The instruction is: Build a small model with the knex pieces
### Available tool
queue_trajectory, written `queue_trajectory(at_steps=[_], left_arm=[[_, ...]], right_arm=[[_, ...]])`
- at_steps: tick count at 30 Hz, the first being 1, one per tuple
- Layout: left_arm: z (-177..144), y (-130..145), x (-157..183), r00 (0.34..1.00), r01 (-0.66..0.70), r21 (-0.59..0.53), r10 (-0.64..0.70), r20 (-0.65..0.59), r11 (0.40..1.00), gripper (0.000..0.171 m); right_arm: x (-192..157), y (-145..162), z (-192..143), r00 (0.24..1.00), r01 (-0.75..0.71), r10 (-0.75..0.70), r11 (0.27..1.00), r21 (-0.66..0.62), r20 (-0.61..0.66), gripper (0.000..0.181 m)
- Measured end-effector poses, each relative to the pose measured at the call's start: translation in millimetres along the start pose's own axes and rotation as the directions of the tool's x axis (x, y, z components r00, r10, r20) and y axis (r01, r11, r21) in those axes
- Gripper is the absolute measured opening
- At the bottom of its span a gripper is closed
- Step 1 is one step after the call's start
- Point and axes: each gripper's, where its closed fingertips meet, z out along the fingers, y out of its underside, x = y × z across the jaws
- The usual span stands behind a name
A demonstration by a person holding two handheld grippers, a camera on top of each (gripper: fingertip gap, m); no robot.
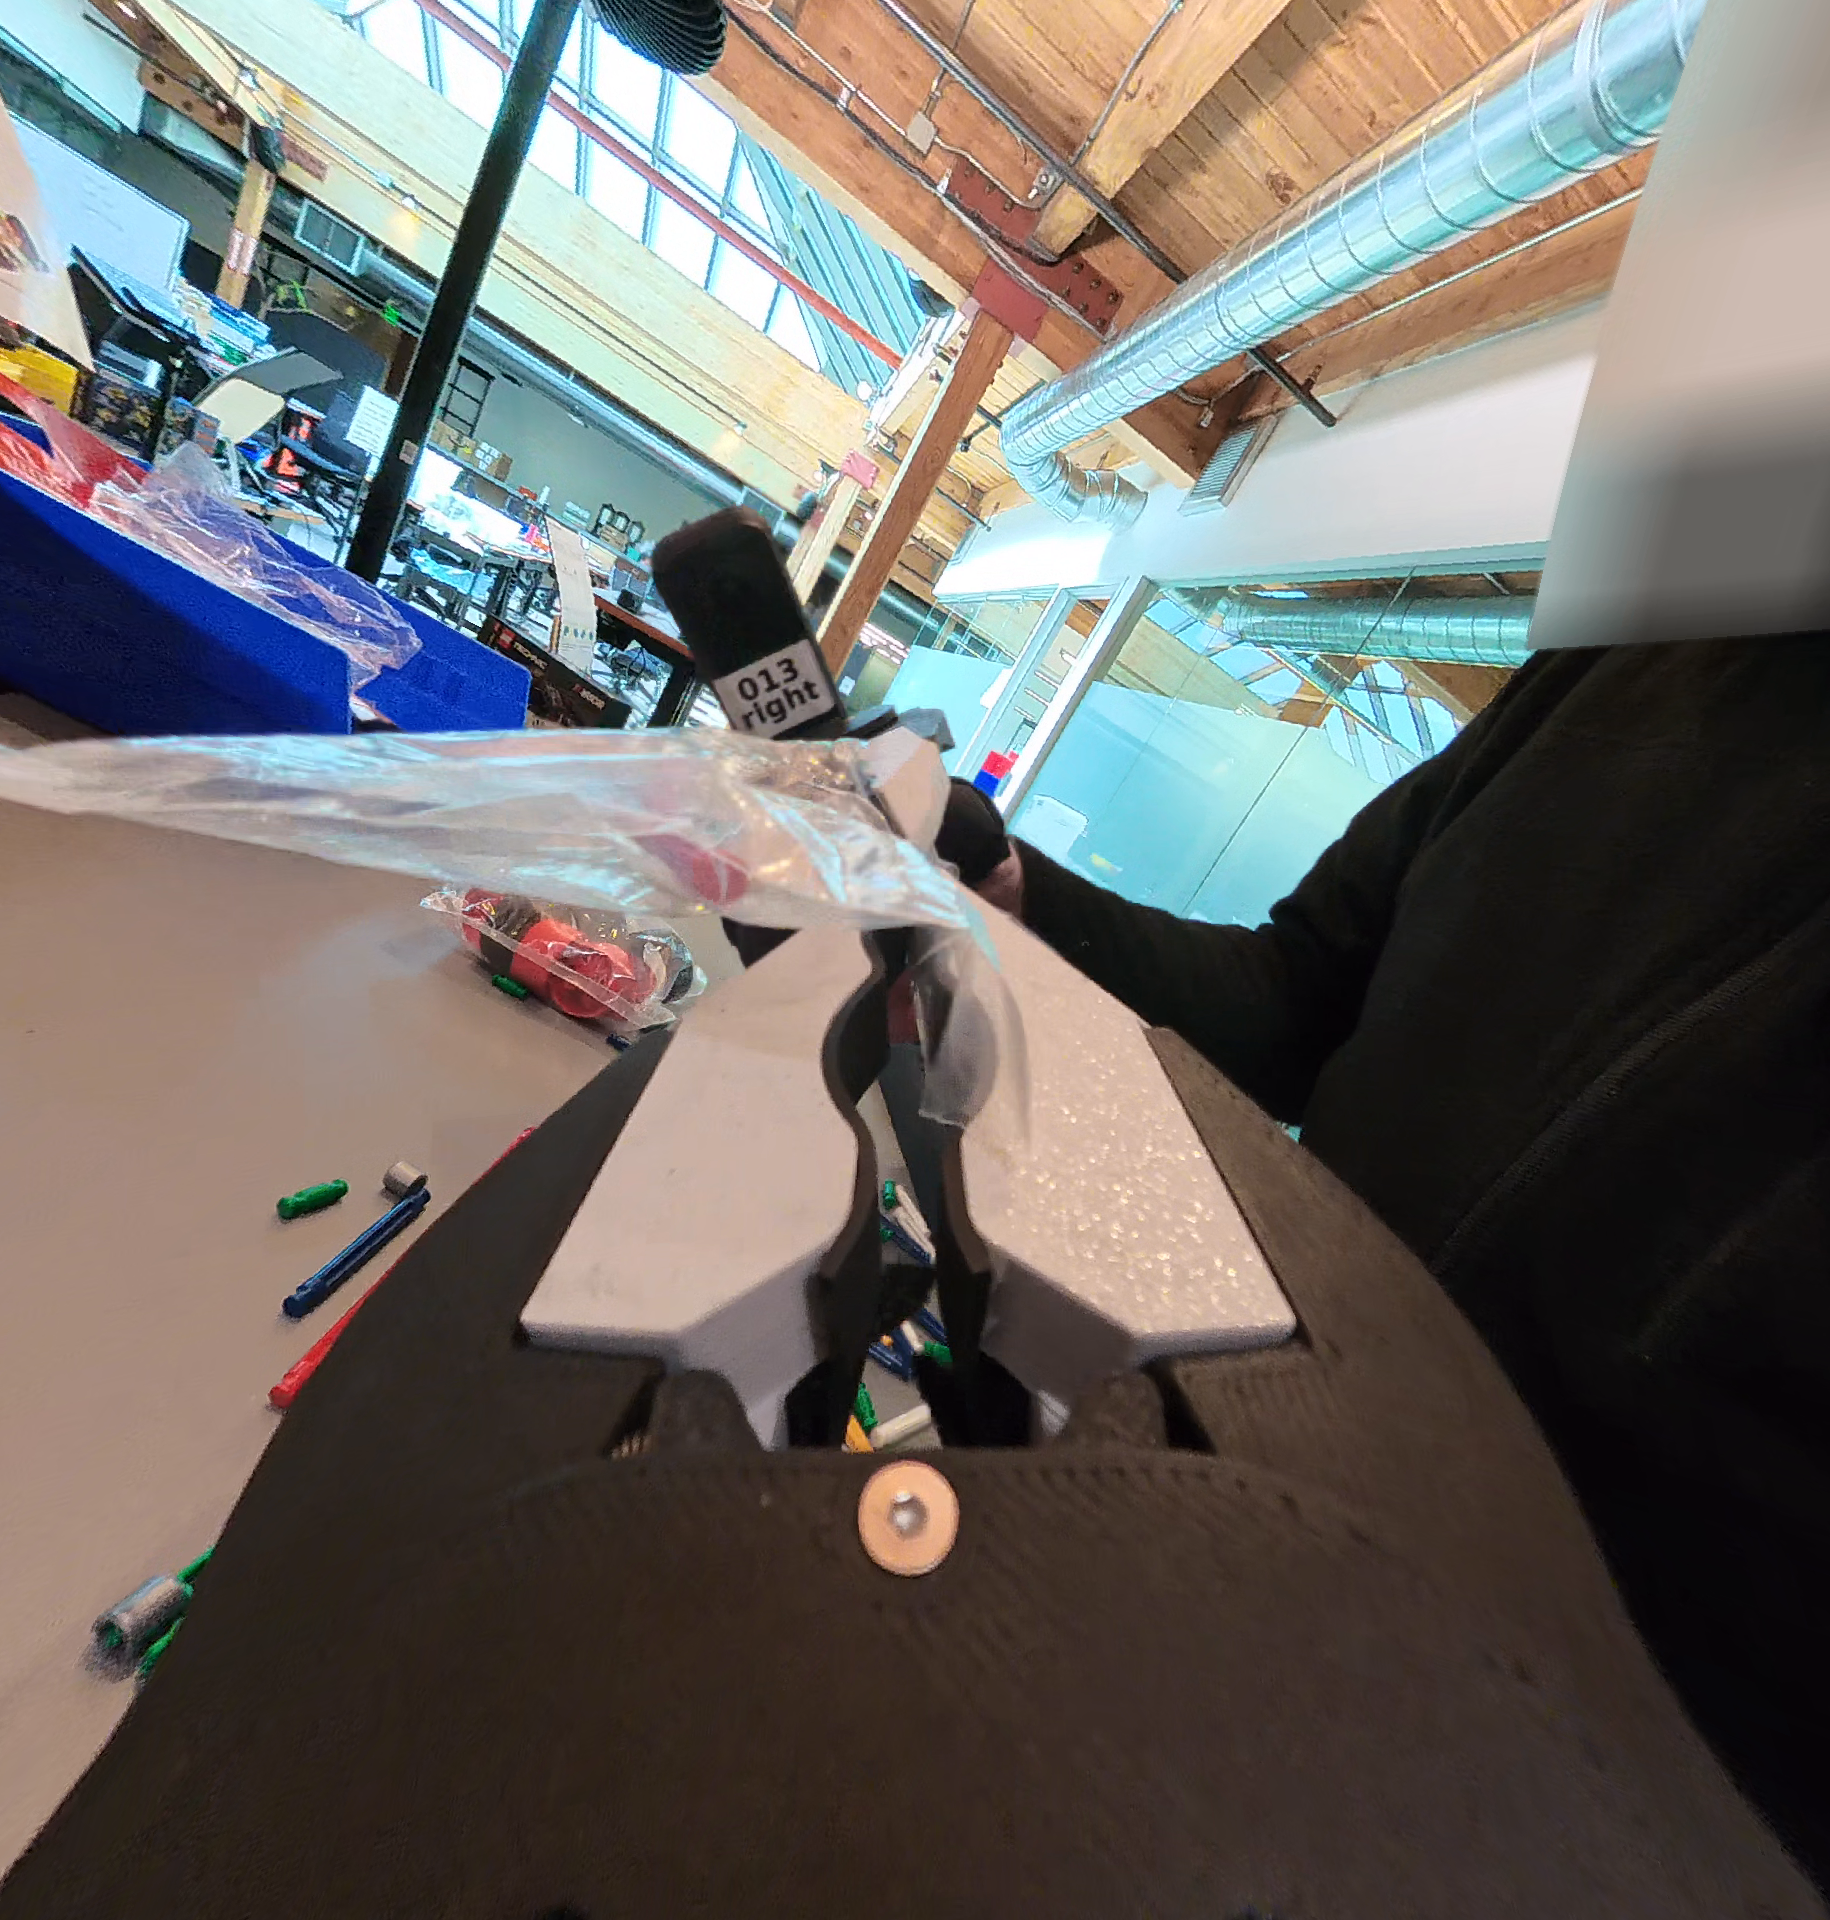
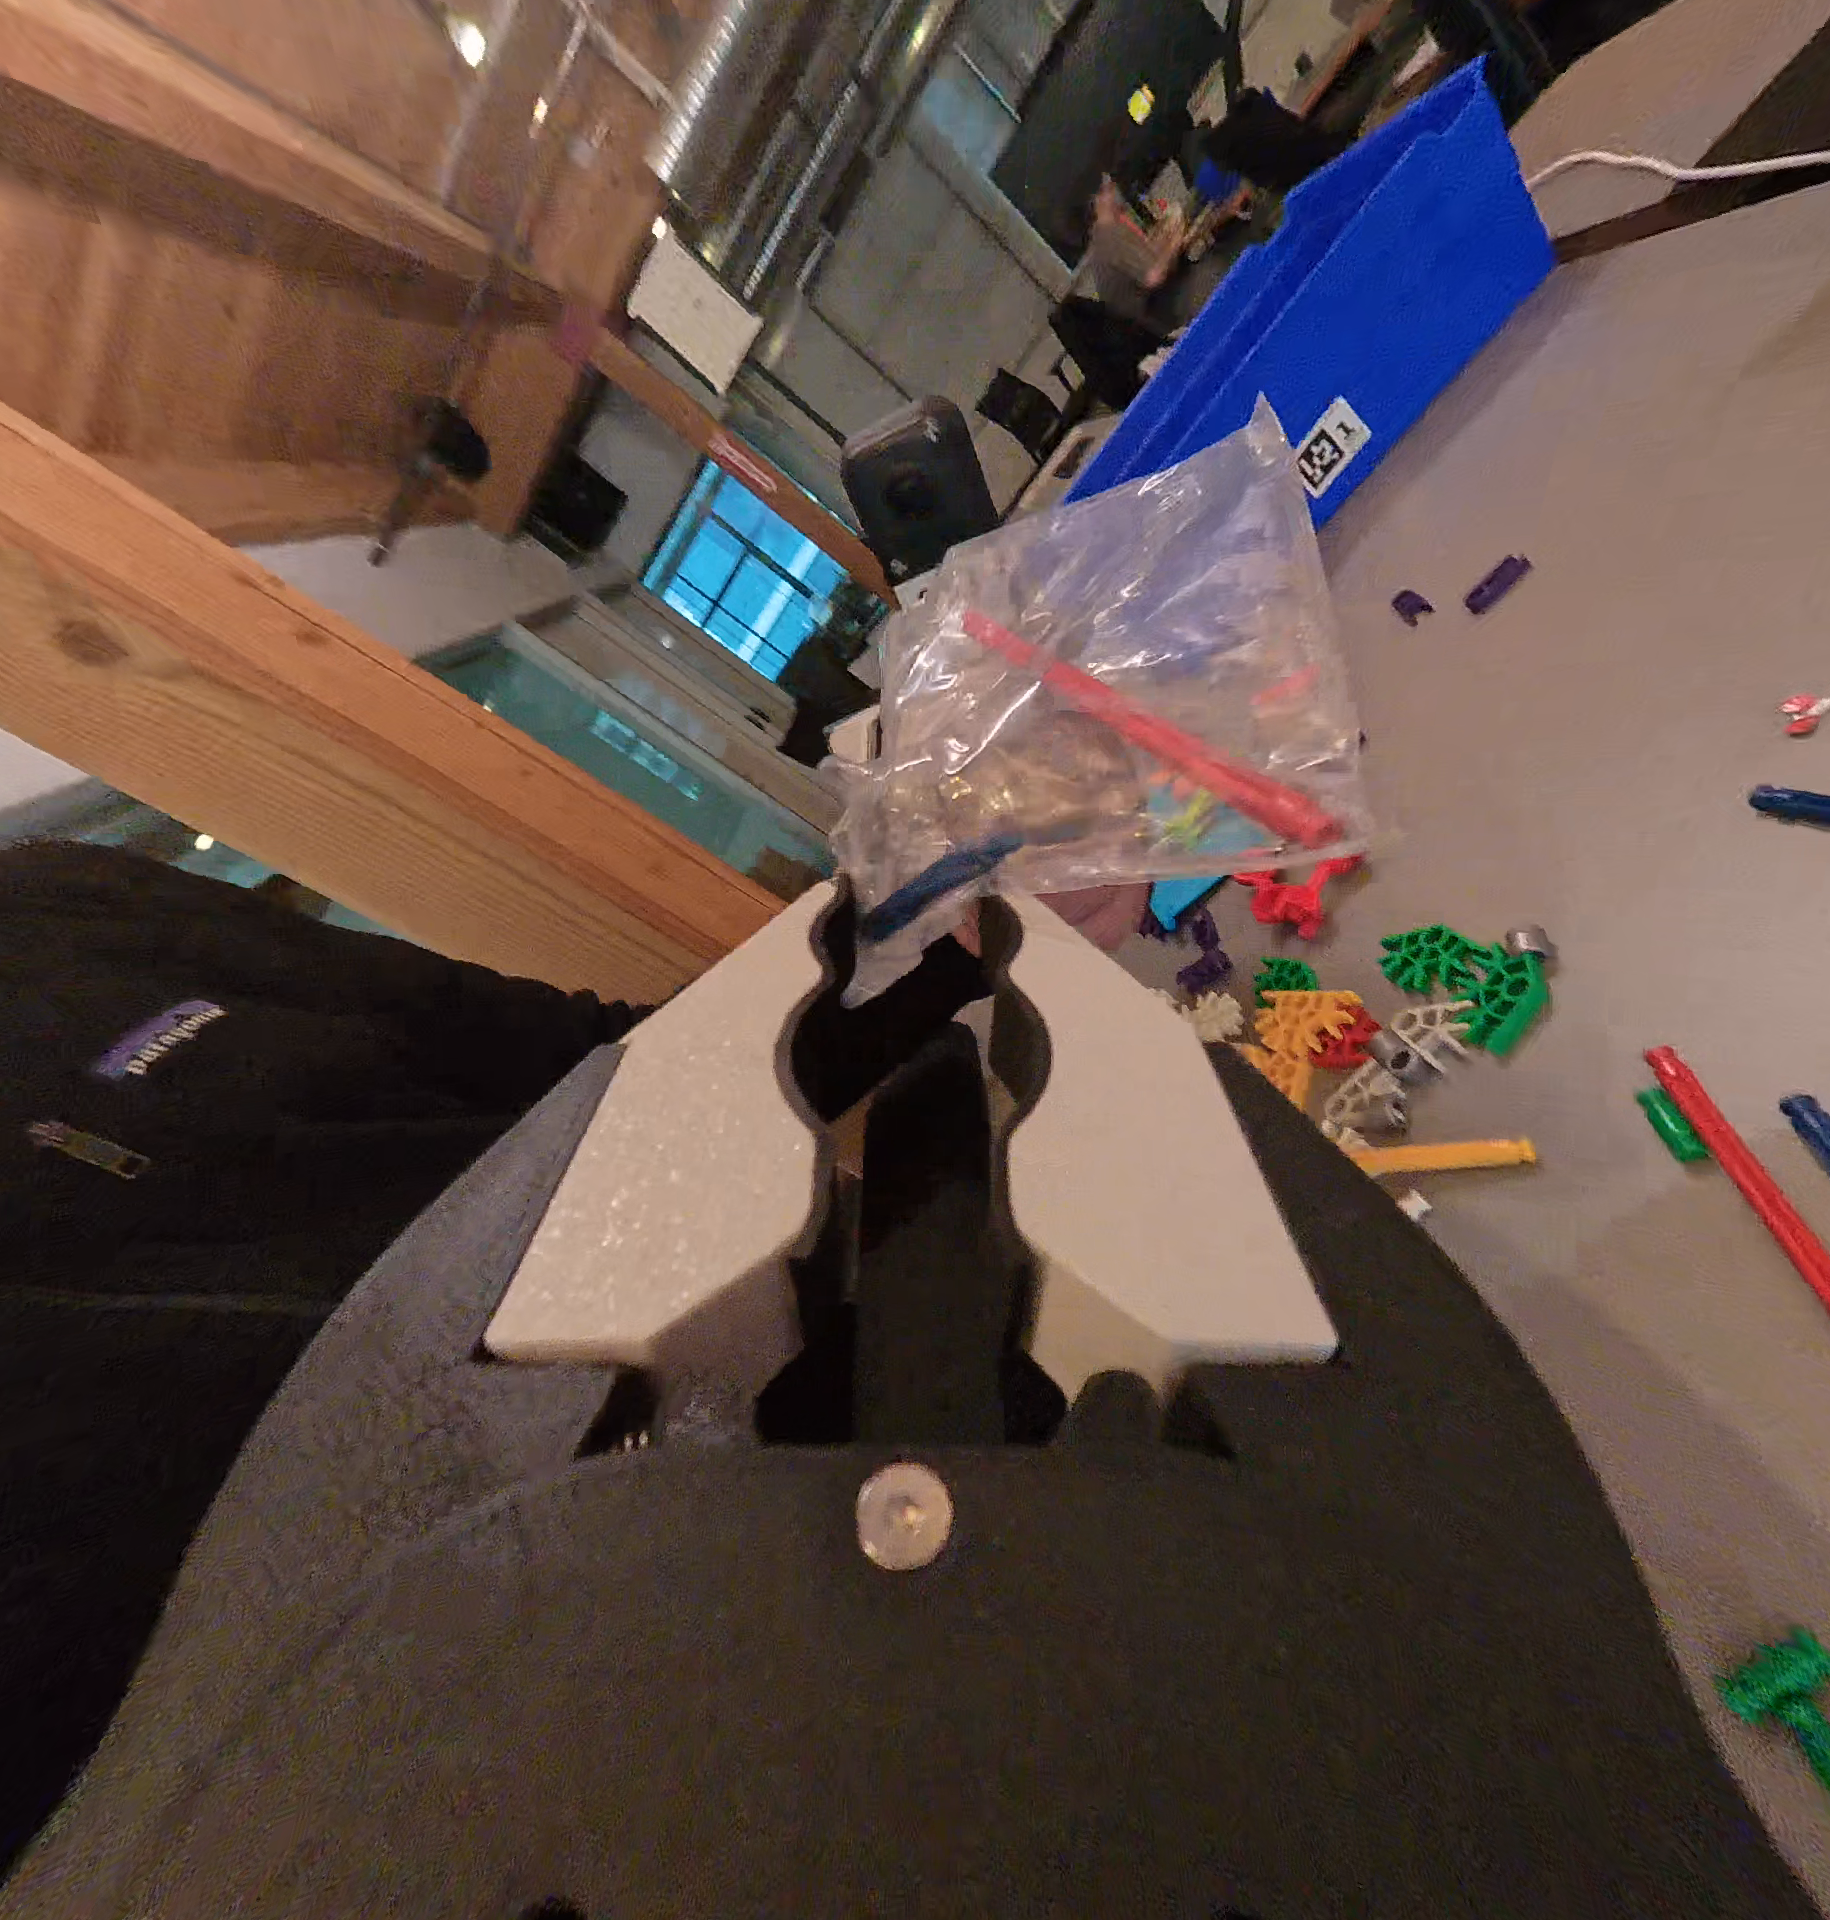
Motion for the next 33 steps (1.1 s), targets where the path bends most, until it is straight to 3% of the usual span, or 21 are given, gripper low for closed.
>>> queue_trajectory(at_steps=[3,7,8,10,13,17,27,30,33], left_arm=[[-1,1,1,1.000,-0.003,-0.019,0.003,-0.007,1.000,0.000],[-5,1,-3,1.000,0.010,-0.019,-0.009,0.024,1.000,0.000],[-4,2,-4,0.999,0.025,-0.013,-0.025,0.032,1.000,0.004],[0,7,-3,0.997,0.069,-0.022,-0.068,0.024,0.997,0.034],[13,17,1,0.995,0.101,-0.034,-0.101,0.001,0.994,0.025],[26,20,6,0.995,0.101,-0.045,-0.102,-0.023,0.994,0.000],[39,15,7,1.000,-0.005,-0.020,0.005,-0.008,1.000,0.000],[42,9,-2,1.000,-0.005,0.040,0.004,0.023,0.999,0.000],[34,4,-6,0.995,-0.082,0.008,0.081,0.052,0.997,0.000]], right_arm=[[-7,-7,3,0.997,-0.009,0.004,0.998,0.066,0.076,0.003],[-6,-15,1,0.998,0.032,-0.040,0.990,0.140,0.052,0.003],[-4,-17,1,0.998,0.058,-0.063,0.987,0.152,0.026,0.003],[-7,-19,2,0.995,0.092,-0.097,0.980,0.175,0.021,0.003],[-10,-22,4,0.989,0.146,-0.149,0.972,0.184,0.003,0.003],[-12,-24,9,0.975,0.224,-0.220,0.956,0.192,-0.041,0.003],[-17,-42,5,0.989,0.127,-0.146,0.887,0.444,0.009,0.003],[-33,-44,11,0.978,0.008,-0.101,0.890,0.456,0.180,0.002],[-48,-26,19,0.955,-0.023,-0.077,0.944,0.328,0.288,0.002]])
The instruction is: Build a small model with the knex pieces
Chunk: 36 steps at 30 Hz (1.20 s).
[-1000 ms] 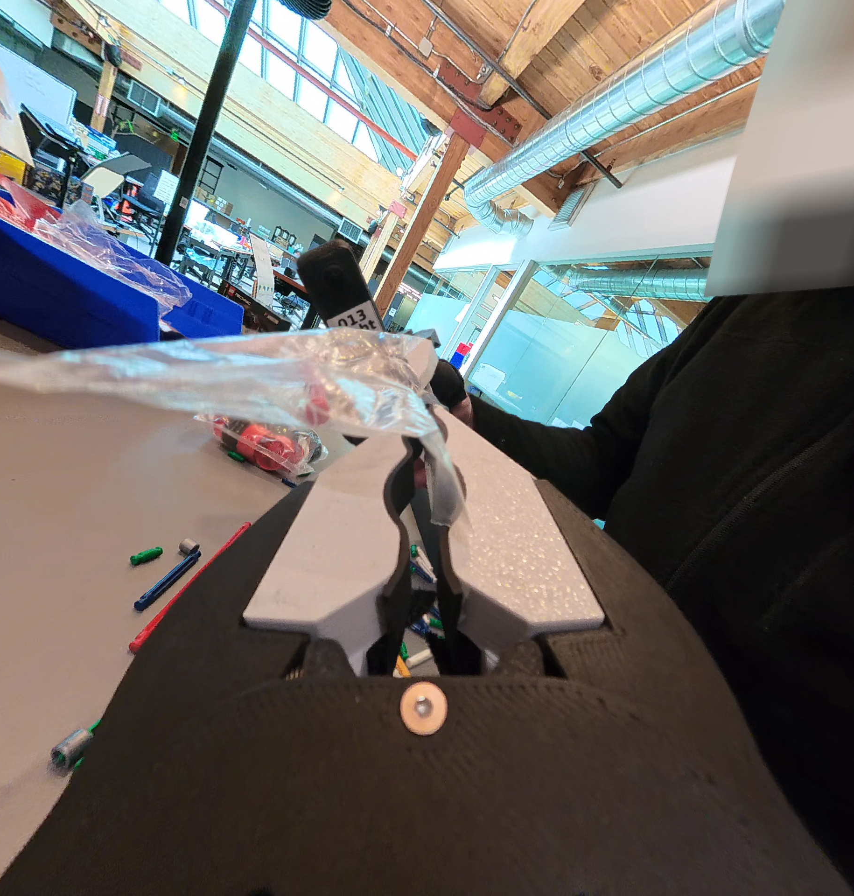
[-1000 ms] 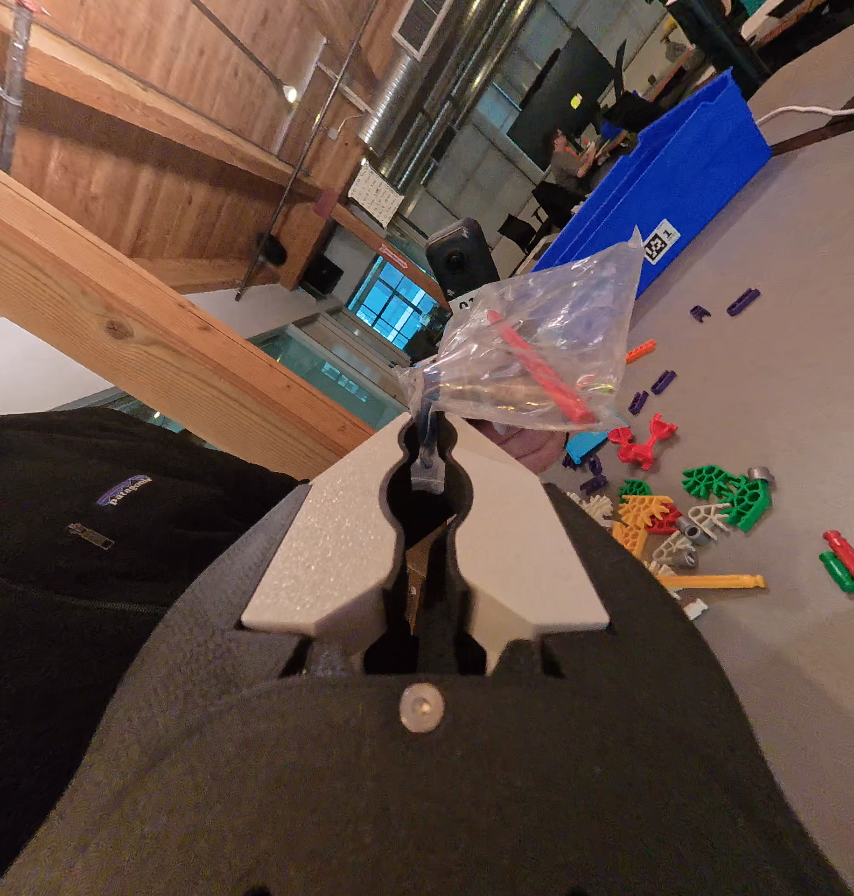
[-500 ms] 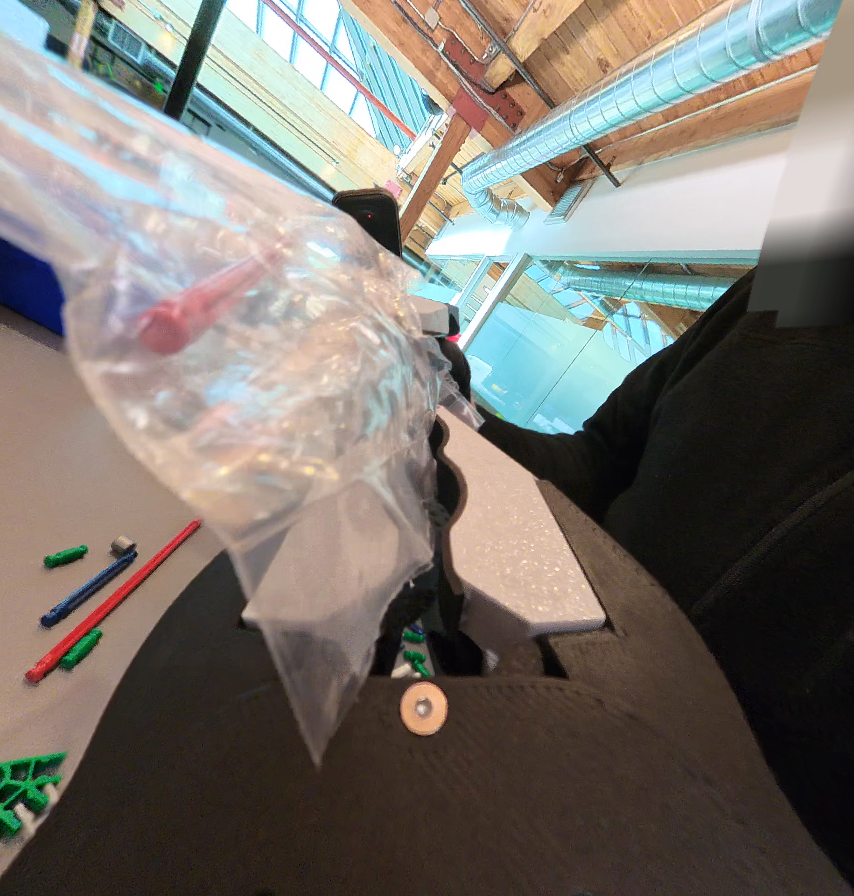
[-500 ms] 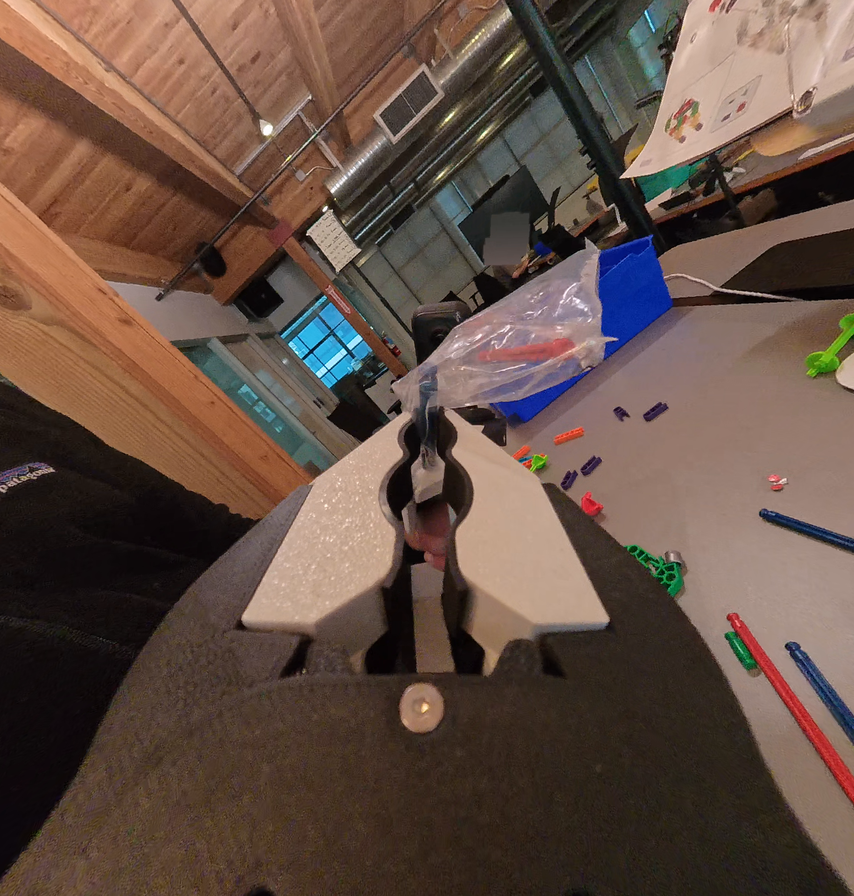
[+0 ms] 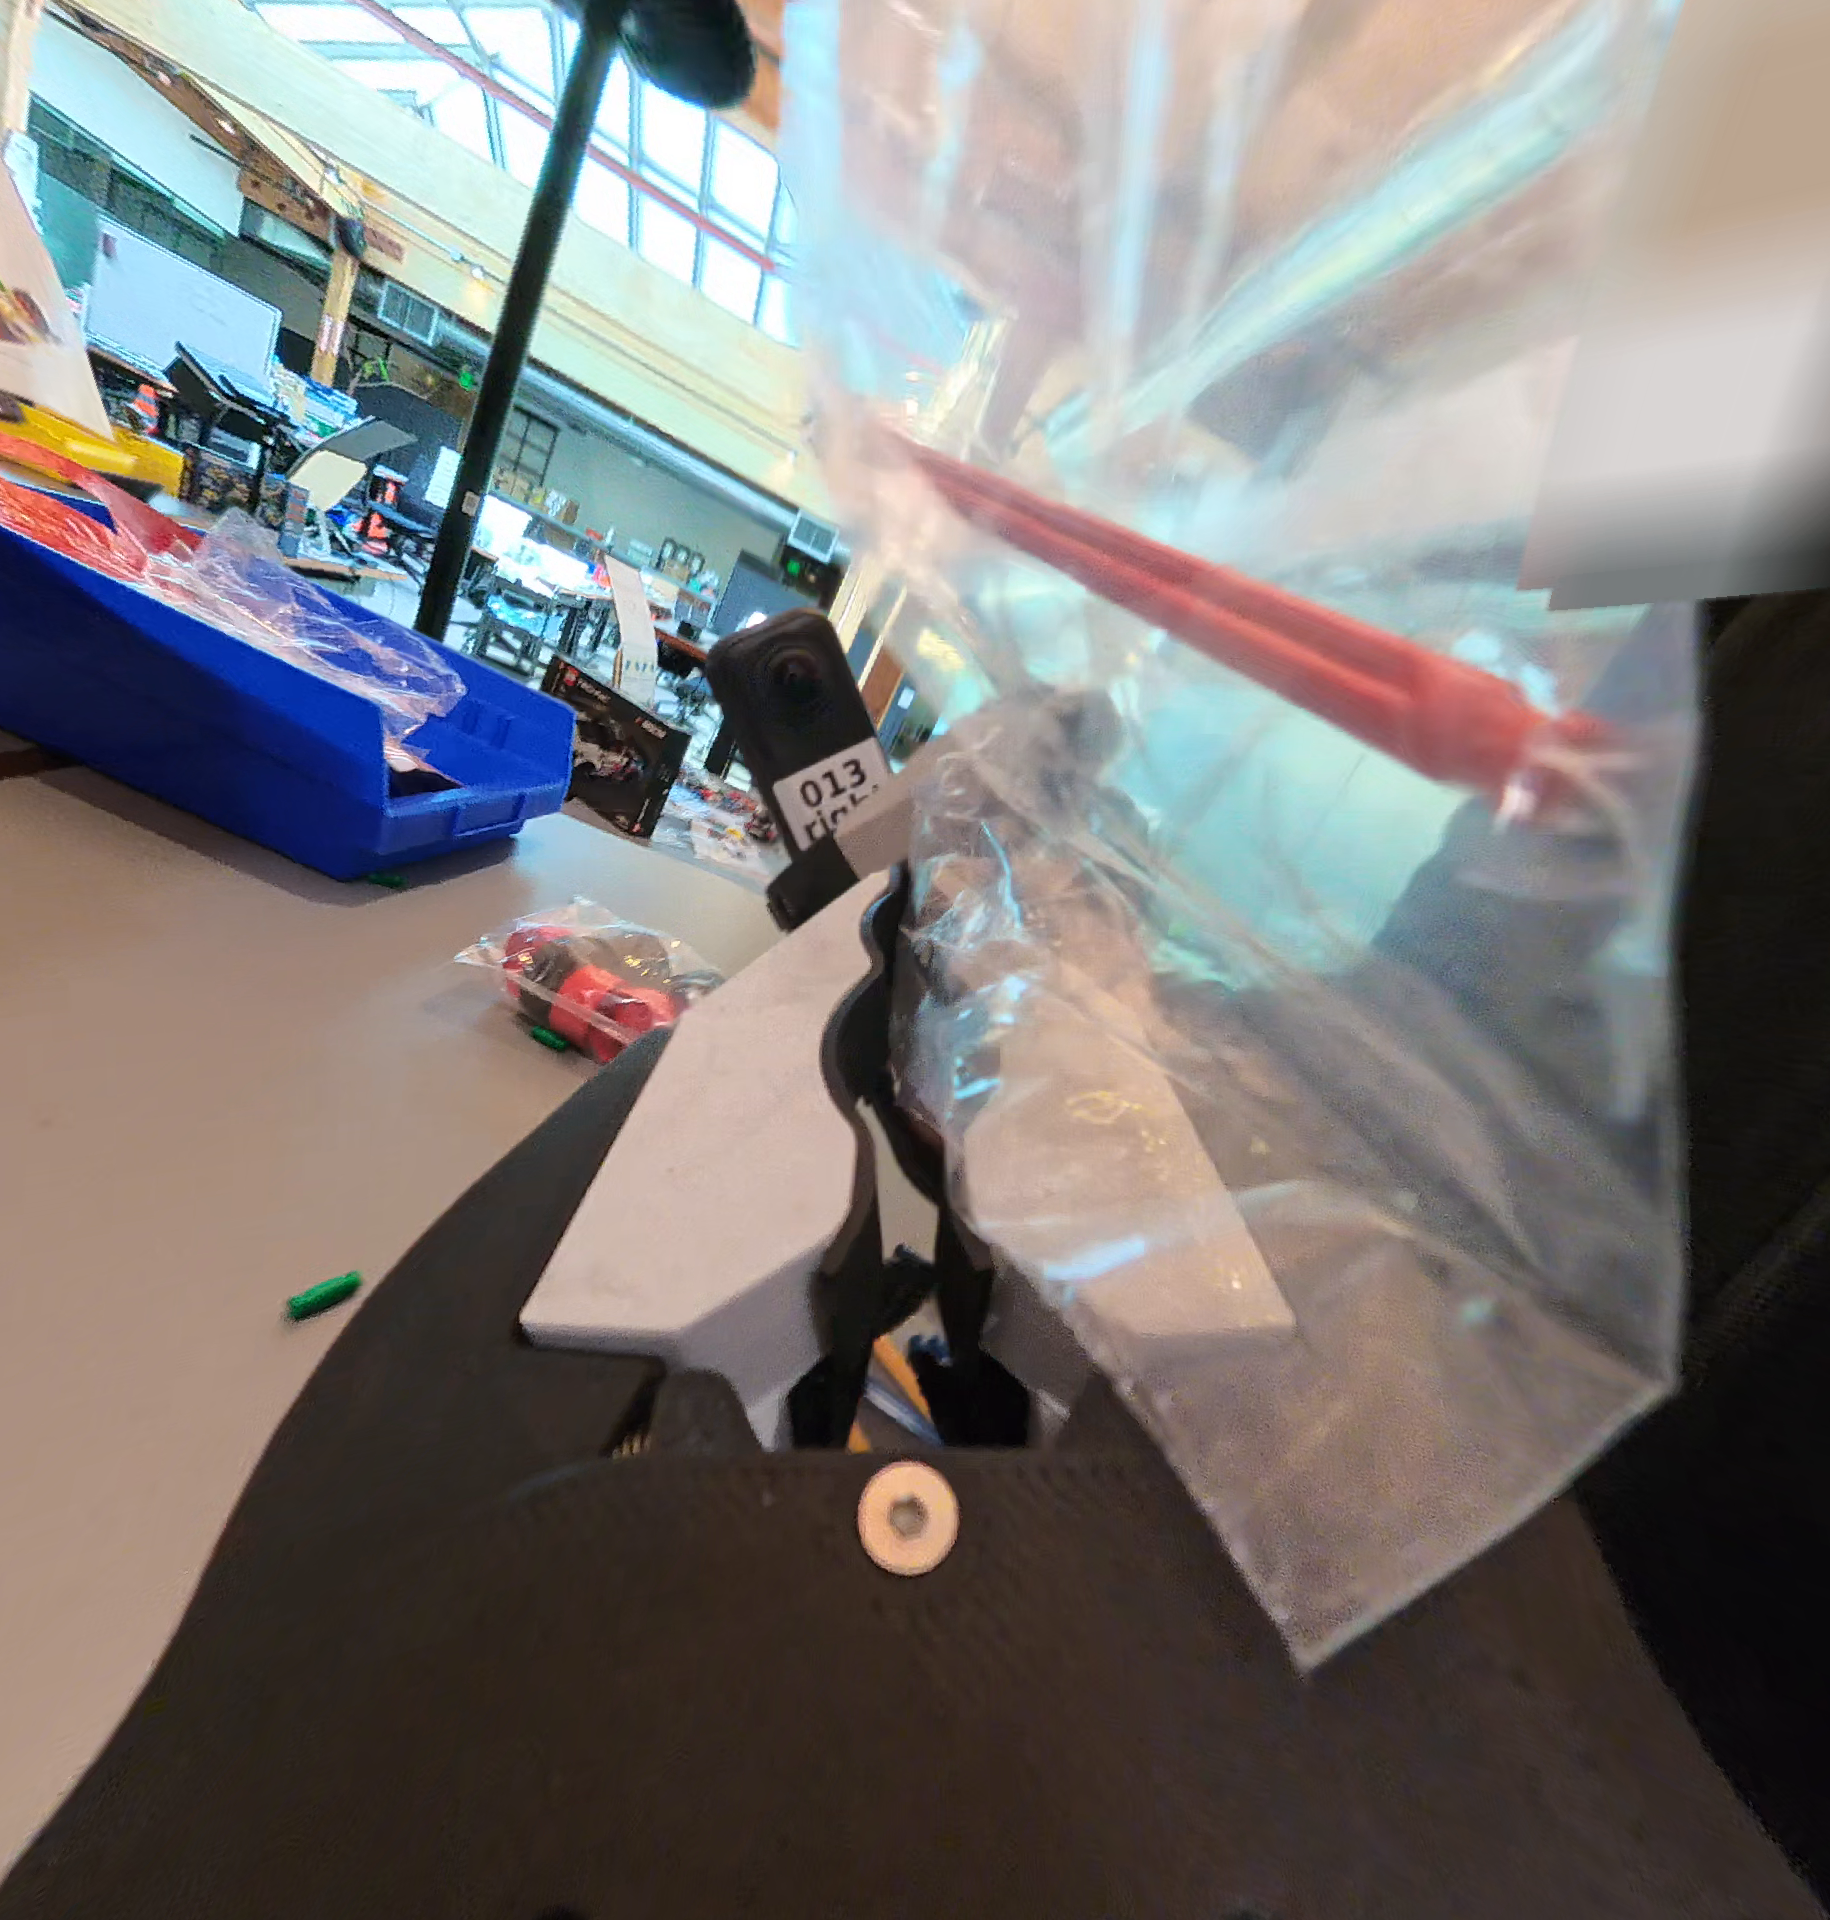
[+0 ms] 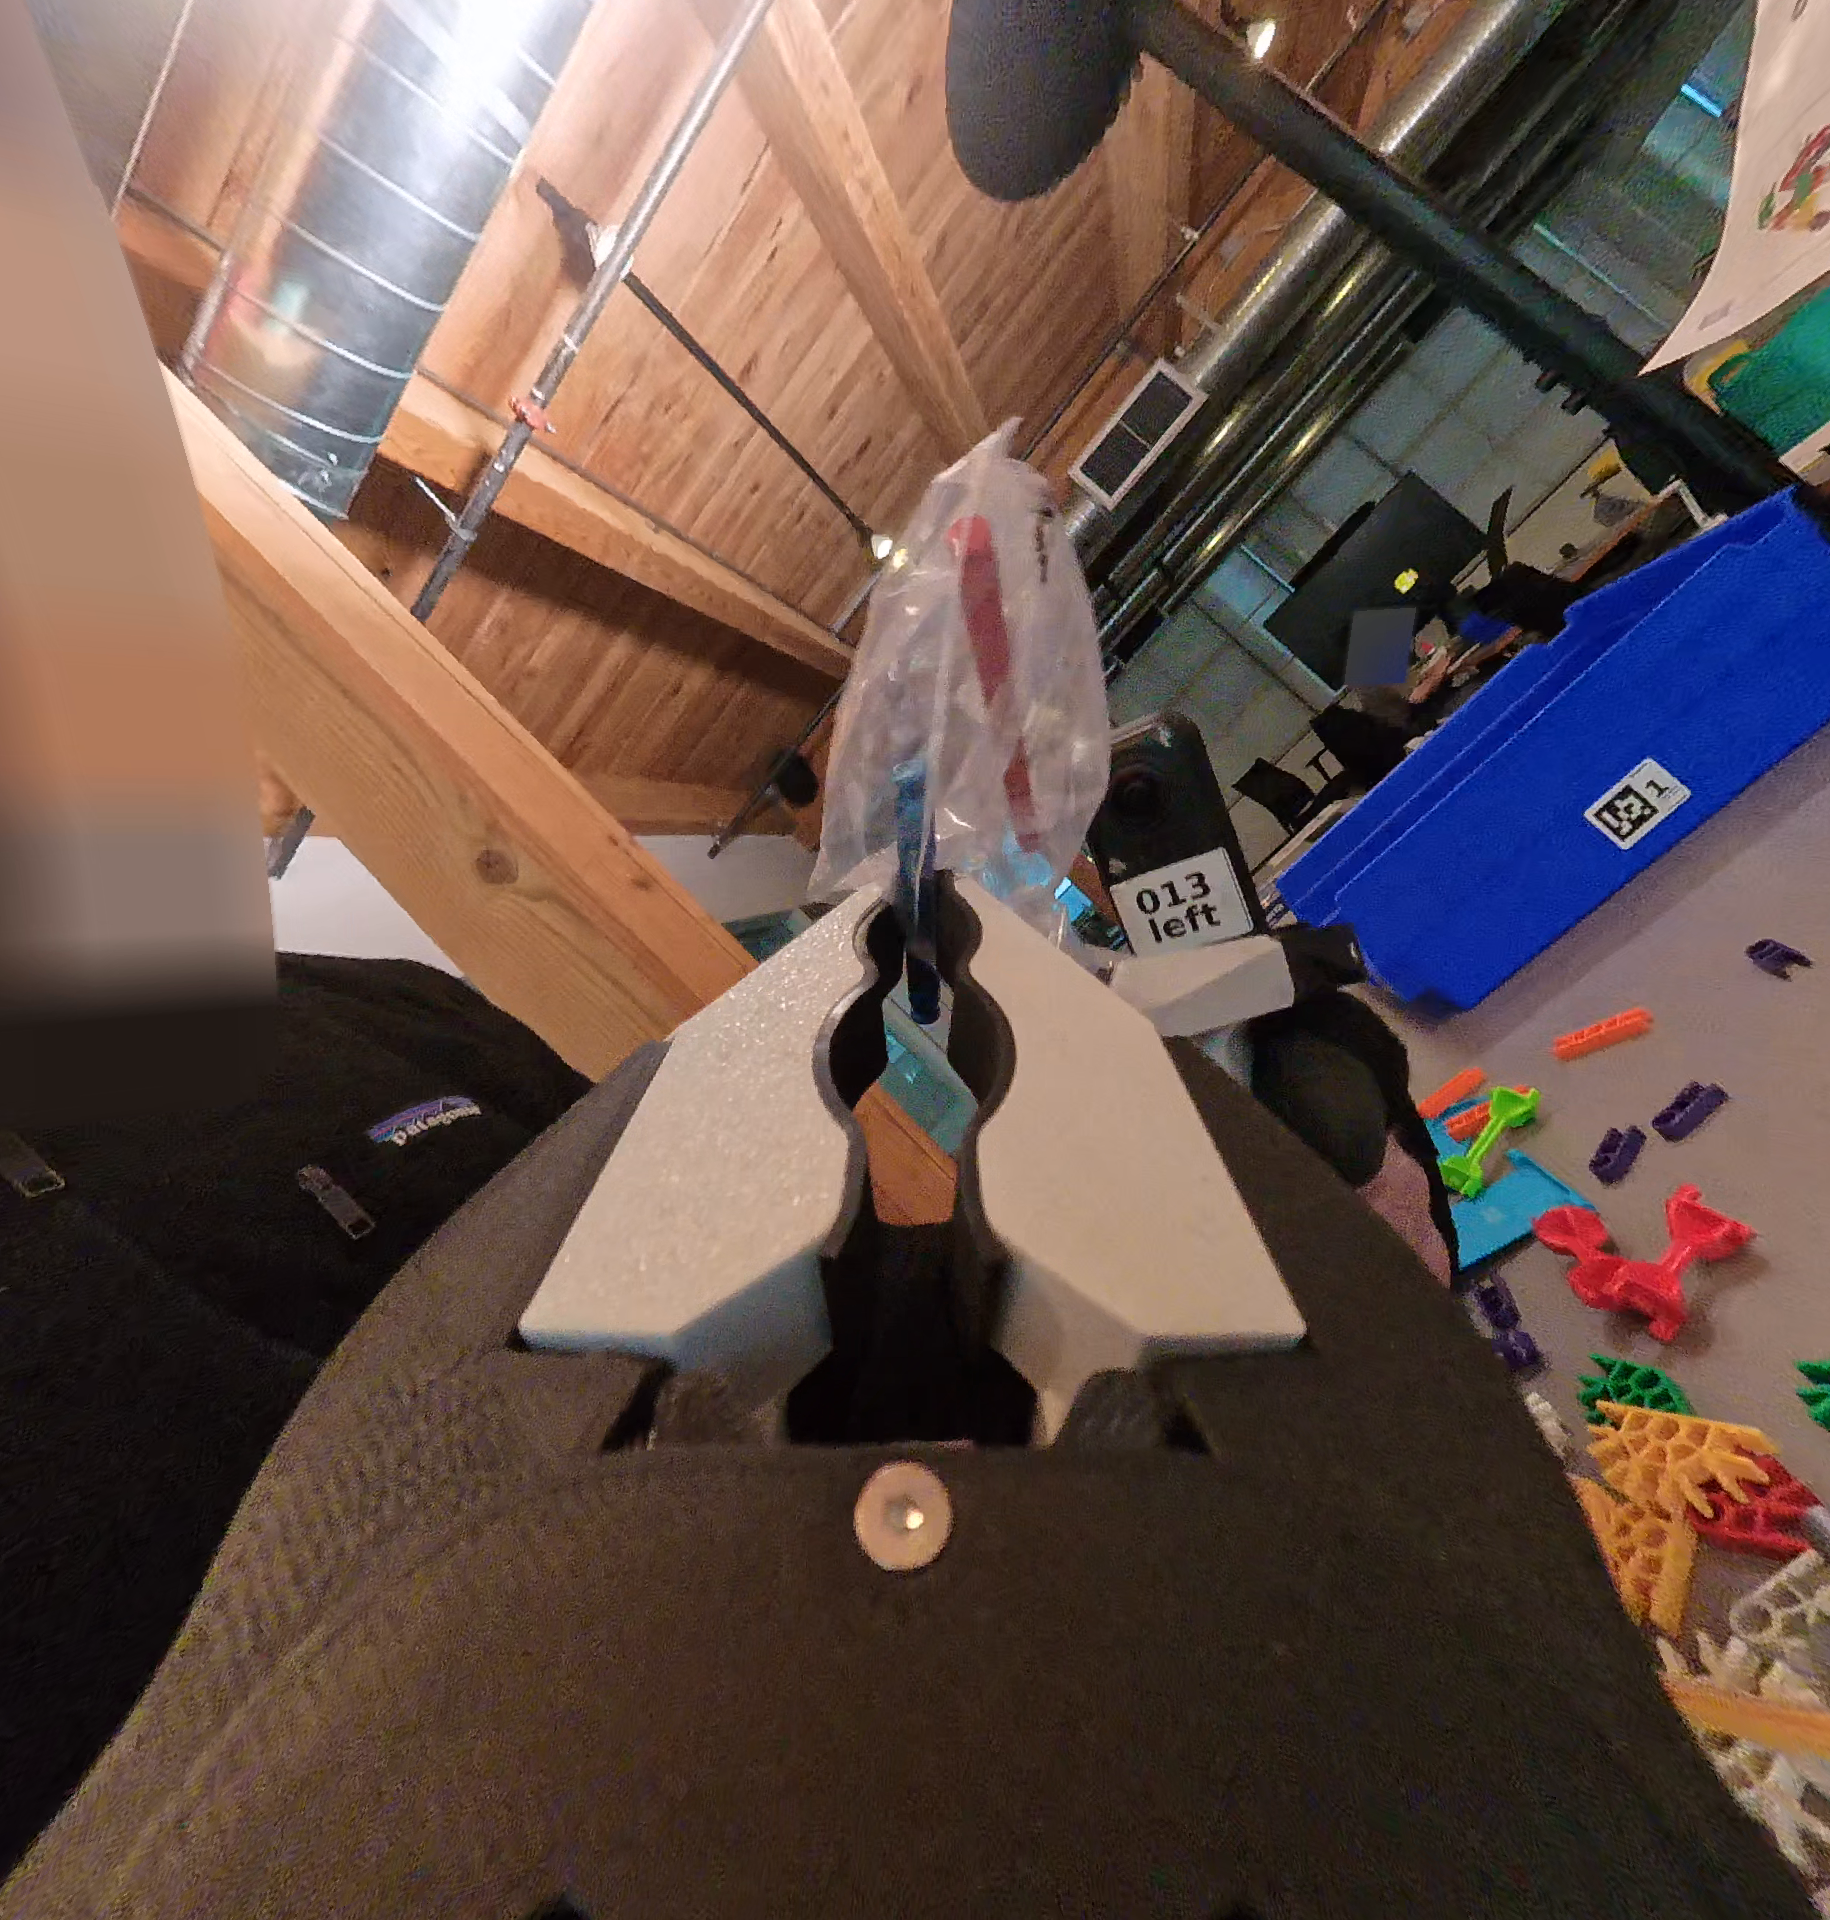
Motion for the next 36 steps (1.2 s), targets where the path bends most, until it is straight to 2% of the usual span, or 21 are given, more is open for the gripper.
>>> queue_trajectory(at_steps=[2,3,6,8,10,13,15,17,20,24,26,28,33,34,36], left_arm=[[-5,1,0,0.995,-0.091,-0.079,0.093,0.022,0.993,0.000],[-5,10,-5,0.985,-0.152,-0.168,0.164,0.061,0.974,0.000],[-5,30,-17,0.941,-0.269,-0.343,0.322,0.108,0.900,0.000],[-5,42,-24,0.905,-0.328,-0.433,0.411,0.111,0.840,0.000],[-5,47,-34,0.874,-0.361,-0.479,0.469,0.126,0.800,0.000],[-7,46,-40,0.867,-0.359,-0.474,0.475,0.148,0.804,0.000],[-6,46,-42,0.866,-0.359,-0.469,0.476,0.155,0.807,0.000],[-5,44,-44,0.856,-0.372,-0.456,0.489,0.170,0.809,0.000],[-5,41,-46,0.856,-0.371,-0.445,0.486,0.176,0.815,0.000],[-2,40,-38,0.909,-0.306,-0.403,0.390,0.146,0.863,0.000],[0,41,-32,0.951,-0.225,-0.373,0.287,0.117,0.900,0.000],[4,43,-23,0.985,-0.125,-0.343,0.159,0.073,0.931,0.000],[0,36,-23,0.990,-0.032,-0.250,0.064,0.123,0.968,0.000],[-2,34,-24,0.989,-0.015,-0.234,0.048,0.138,0.972,0.009],[-5,23,-21,0.987,0.002,-0.163,0.025,0.159,0.987,0.040]], right_arm=[[0,16,-7,1.000,-0.024,0.026,0.989,-0.144,0.011,0.003],[5,23,-14,1.000,-0.011,0.007,0.976,-0.217,-0.020,0.003],[23,38,-36,0.982,0.073,-0.139,0.899,-0.432,-0.124,0.003],[36,48,-46,0.940,0.144,-0.295,0.800,-0.583,-0.172,0.003],[39,49,-50,0.915,0.163,-0.359,0.747,-0.645,-0.184,0.020],[41,39,-57,0.877,0.195,-0.431,0.721,-0.665,-0.210,0.021],[42,35,-61,0.853,0.204,-0.470,0.700,-0.684,-0.227,0.032],[43,31,-64,0.837,0.205,-0.492,0.687,-0.697,-0.239,0.036],[42,19,-65,0.835,0.191,-0.480,0.711,-0.676,-0.269,0.062],[26,0,-57,0.861,0.232,-0.446,0.771,-0.593,-0.243,0.052],[21,1,-52,0.871,0.252,-0.445,0.768,-0.588,-0.208,0.030],[18,2,-46,0.884,0.255,-0.427,0.781,-0.570,-0.190,0.000],[26,-12,-46,0.909,0.144,-0.300,0.877,-0.458,-0.290,0.000],[29,-15,-49,0.901,0.134,-0.295,0.887,-0.441,-0.319,0.000],[29,-18,-51,0.912,0.093,-0.234,0.918,-0.386,-0.336,0.000]])
